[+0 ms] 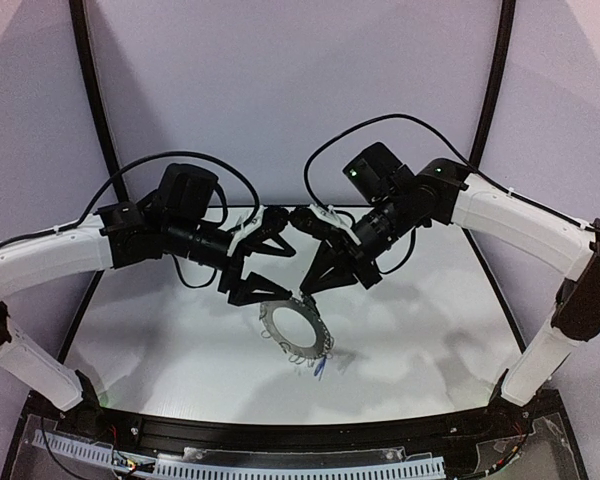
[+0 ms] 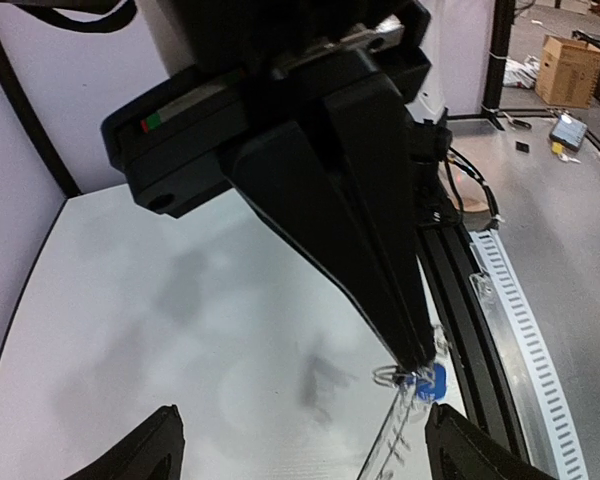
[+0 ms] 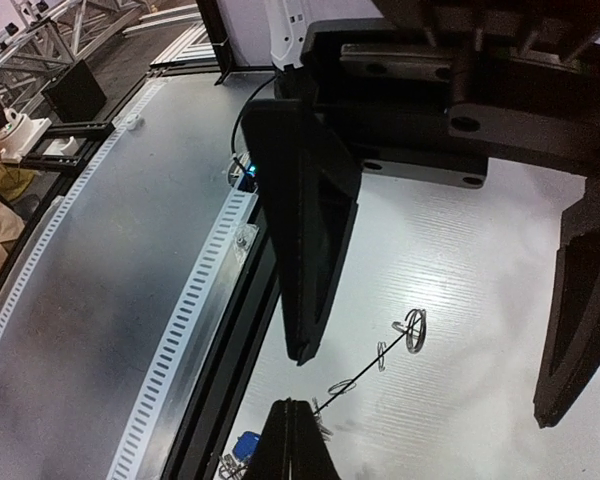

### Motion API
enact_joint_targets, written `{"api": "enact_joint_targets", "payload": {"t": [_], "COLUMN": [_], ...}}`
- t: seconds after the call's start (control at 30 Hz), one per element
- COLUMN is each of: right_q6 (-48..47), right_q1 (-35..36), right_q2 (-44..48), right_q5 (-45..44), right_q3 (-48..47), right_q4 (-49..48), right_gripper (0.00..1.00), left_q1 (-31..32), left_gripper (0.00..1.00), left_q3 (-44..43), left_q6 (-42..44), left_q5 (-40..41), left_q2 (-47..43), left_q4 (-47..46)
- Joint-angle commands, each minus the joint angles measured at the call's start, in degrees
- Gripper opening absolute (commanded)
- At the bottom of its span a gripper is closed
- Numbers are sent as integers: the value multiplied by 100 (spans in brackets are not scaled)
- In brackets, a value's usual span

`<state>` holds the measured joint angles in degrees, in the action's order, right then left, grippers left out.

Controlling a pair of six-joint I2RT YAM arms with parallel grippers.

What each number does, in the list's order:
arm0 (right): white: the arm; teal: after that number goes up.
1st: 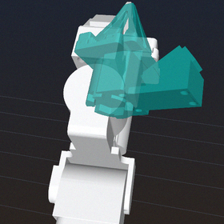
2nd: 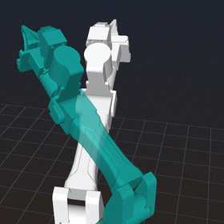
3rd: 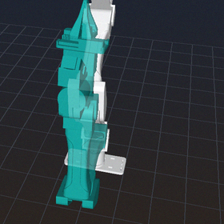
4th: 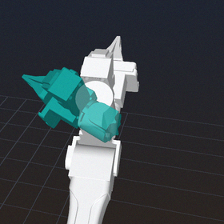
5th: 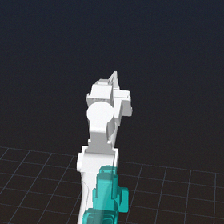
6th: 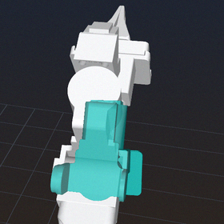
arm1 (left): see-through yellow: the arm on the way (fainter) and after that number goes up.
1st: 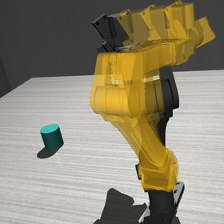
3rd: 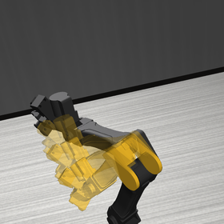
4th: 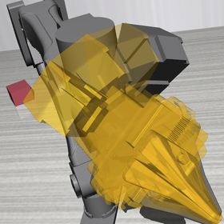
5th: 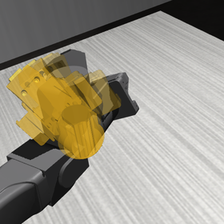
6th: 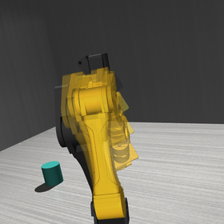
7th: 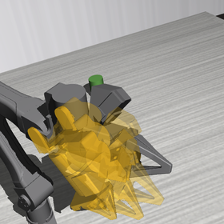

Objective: Put the keys on the keyring

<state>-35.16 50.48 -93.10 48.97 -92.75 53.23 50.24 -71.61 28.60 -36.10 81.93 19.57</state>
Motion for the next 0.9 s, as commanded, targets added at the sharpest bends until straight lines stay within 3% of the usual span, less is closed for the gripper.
{"api": "enact_joint_targets", "payload": {"t": [0.0,0.4,0.87], "right_q6": [-112,-141,-205], "right_q1": [103,127,234], "right_q2": [62,328,142], "right_q5": [177,469,685], "right_q3": [-169,82,-174], "right_q4": [-31,-358,-200], "right_gripper": [0,0,0], "left_q1": [83,83,83], "left_gripper": [84,83,73], "left_q3": [-72,299,279], "left_q6": [447,-77,-153], "left_q5": [-503,-858,-1076], "left_q2": [139,156,205], "left_q4": [730,-206,-374]}}
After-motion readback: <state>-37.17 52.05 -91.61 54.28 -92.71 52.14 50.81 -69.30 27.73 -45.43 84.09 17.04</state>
